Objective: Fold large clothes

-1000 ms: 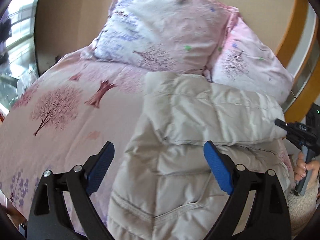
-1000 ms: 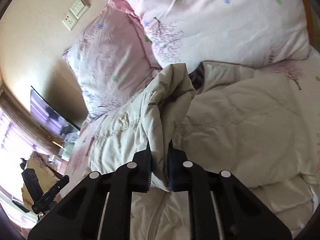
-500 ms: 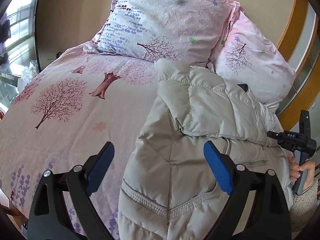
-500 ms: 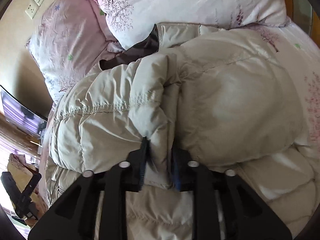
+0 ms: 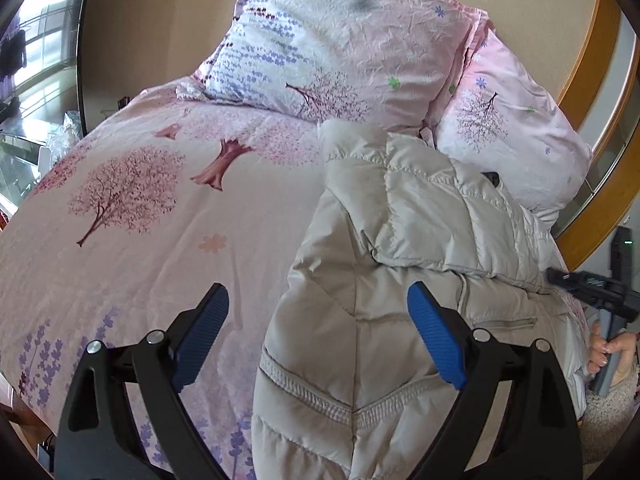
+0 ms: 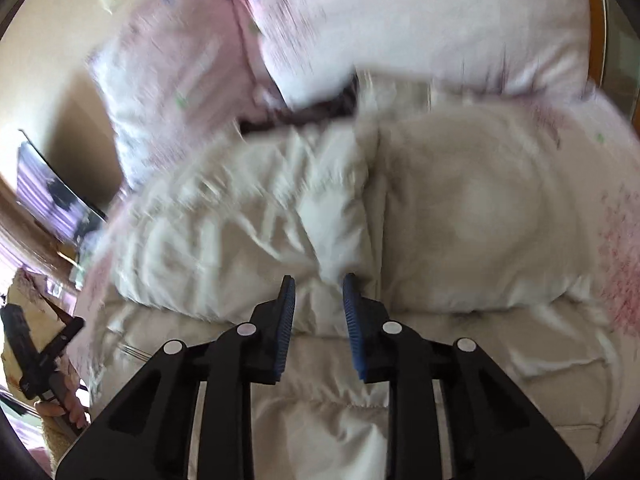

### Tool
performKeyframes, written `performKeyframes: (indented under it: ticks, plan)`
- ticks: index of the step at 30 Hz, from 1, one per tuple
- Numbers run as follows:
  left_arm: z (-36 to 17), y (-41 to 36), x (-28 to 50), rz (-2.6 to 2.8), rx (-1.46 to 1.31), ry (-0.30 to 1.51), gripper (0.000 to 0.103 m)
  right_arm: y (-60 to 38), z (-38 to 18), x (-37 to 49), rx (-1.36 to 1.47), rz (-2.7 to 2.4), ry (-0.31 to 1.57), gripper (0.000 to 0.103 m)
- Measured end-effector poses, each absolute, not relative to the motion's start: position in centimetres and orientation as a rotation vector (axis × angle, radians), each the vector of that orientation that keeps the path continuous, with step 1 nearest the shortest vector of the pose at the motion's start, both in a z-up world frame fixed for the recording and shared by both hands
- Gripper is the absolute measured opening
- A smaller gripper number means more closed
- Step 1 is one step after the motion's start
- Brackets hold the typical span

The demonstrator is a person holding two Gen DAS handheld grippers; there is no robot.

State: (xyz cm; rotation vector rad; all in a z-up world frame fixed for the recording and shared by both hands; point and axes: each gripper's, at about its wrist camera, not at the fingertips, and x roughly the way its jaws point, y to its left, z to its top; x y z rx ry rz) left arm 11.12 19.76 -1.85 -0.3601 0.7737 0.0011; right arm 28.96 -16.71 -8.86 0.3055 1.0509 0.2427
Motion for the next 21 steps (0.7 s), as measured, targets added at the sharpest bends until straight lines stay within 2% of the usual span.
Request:
performKeyframes:
  ticks: [4,6,7,8,10,13,14,21]
  plan:
    - [-2.5,20.4,11.1,-0.015,-0.401,0.812,0.091,-16.9,-10.0,30.3,0.325,0.244,1.088,0.025]
    - [-2.5,20.9,10.7,-0.022,-0.426,0.814,0.091,-17.2,-9.4,30.1,0.348,0.272,1.093,0.029]
    - [-2.5,21.1,10.4,-0.023,-0.431,0.811,0.091,-17.4,-9.0,29.9,0.365,0.296,1.086,0.039]
    - [-2.5,21.3,10.2,-0.021,-0.429,0.809,0.091,-17.8,-8.3,29.3,0.388,0.328,1.065,0.054]
    - [-2.4,21.7,9.6,-0.015,-0.419,0.799,0.091,-18.7,-6.8,27.6,0.401,0.346,1.008,0.072]
    - [-2.6,22.7,8.7,-0.023,-0.443,0.801,0.093,-21.2,-4.7,25.0,0.421,0.367,0.93,0.079]
    - [-2.9,23.2,8.4,-0.044,-0.475,0.807,0.093,-22.3,-4.4,24.4,0.44,0.369,0.92,0.086]
    - [-4.9,24.8,5.8,-0.196,-0.661,0.814,0.091,-31.6,-4.4,19.1,0.538,0.277,0.927,0.091]
